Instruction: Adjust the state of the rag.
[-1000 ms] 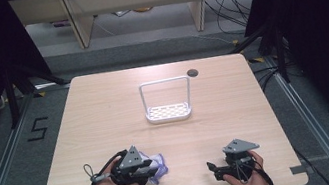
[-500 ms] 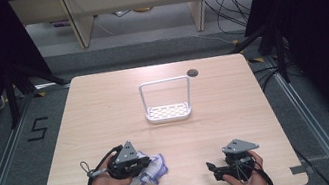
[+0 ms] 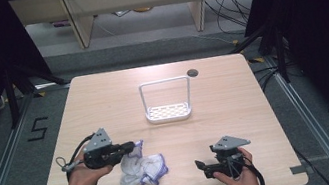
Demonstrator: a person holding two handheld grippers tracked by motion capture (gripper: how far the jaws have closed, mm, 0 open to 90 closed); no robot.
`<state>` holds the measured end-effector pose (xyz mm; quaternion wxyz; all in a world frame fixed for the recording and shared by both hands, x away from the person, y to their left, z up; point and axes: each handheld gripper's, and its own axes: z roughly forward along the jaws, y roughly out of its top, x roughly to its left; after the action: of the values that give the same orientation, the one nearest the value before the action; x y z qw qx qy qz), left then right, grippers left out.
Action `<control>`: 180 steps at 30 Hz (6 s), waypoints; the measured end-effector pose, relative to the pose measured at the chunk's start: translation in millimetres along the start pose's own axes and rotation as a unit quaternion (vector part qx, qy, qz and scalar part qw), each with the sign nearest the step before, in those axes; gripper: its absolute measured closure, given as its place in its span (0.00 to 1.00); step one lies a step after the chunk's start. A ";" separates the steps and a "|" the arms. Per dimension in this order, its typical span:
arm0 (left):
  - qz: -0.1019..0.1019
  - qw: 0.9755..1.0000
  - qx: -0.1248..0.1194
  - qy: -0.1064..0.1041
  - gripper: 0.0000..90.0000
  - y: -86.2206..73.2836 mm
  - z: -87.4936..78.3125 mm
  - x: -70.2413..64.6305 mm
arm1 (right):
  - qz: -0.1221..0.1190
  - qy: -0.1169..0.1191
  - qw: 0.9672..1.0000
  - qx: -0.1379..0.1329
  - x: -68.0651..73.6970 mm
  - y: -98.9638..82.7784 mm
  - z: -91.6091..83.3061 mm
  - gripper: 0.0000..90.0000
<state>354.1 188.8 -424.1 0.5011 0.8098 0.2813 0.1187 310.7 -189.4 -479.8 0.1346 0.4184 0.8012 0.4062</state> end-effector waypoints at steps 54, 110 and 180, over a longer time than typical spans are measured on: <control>-0.065 0.987 -0.149 -0.008 0.96 38.9 -49.5 19.3 | -0.154 0.091 0.982 -0.055 53.7 96.7 13.4 0.95; -0.098 0.994 0.053 0.010 0.43 -21.5 26.8 42.0 | -0.094 0.014 0.990 0.102 9.5 58.0 89.2 0.46; -0.108 0.986 0.110 0.058 0.48 -3.3 116.9 87.0 | -0.097 -0.034 0.993 0.062 -50.5 50.3 50.4 0.95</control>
<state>479.2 152.8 -489.8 0.4018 0.8166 0.4069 0.0788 398.0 -185.6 -479.7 0.1741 0.3595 0.8566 0.3266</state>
